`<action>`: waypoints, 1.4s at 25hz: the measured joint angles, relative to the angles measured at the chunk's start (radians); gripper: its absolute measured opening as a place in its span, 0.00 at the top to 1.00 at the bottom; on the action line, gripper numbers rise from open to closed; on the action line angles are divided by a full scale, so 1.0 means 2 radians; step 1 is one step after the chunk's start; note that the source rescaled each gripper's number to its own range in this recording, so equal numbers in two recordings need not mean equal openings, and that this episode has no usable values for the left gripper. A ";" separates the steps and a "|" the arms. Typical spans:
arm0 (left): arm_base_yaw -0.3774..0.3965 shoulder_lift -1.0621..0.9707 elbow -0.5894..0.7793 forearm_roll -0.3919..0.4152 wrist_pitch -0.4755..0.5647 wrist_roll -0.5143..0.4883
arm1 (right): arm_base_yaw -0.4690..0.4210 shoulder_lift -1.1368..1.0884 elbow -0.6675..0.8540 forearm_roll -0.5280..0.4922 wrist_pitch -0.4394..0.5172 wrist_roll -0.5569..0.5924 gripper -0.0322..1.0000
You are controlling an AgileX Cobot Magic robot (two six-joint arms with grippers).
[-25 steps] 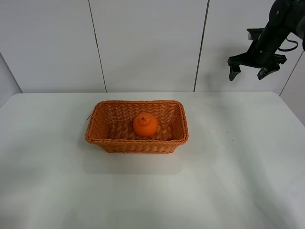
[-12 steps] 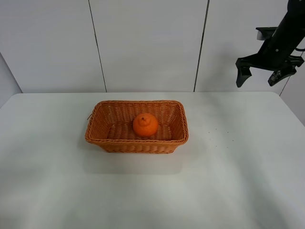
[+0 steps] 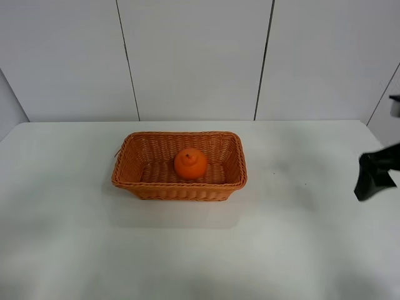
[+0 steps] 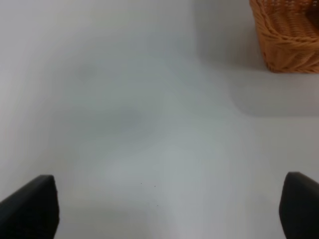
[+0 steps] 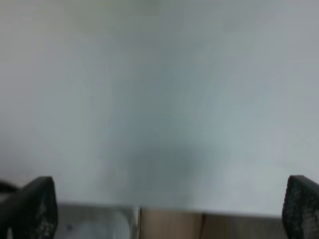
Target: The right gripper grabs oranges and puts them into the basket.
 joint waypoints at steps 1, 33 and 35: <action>0.000 0.000 0.000 0.000 0.000 0.000 | 0.000 -0.031 0.031 0.000 -0.001 0.000 0.00; 0.000 0.000 0.000 0.000 0.000 0.000 | 0.000 -0.629 0.225 0.000 -0.095 -0.006 0.00; 0.000 0.000 0.000 0.000 0.000 0.000 | 0.000 -0.629 0.225 0.000 -0.095 -0.006 0.00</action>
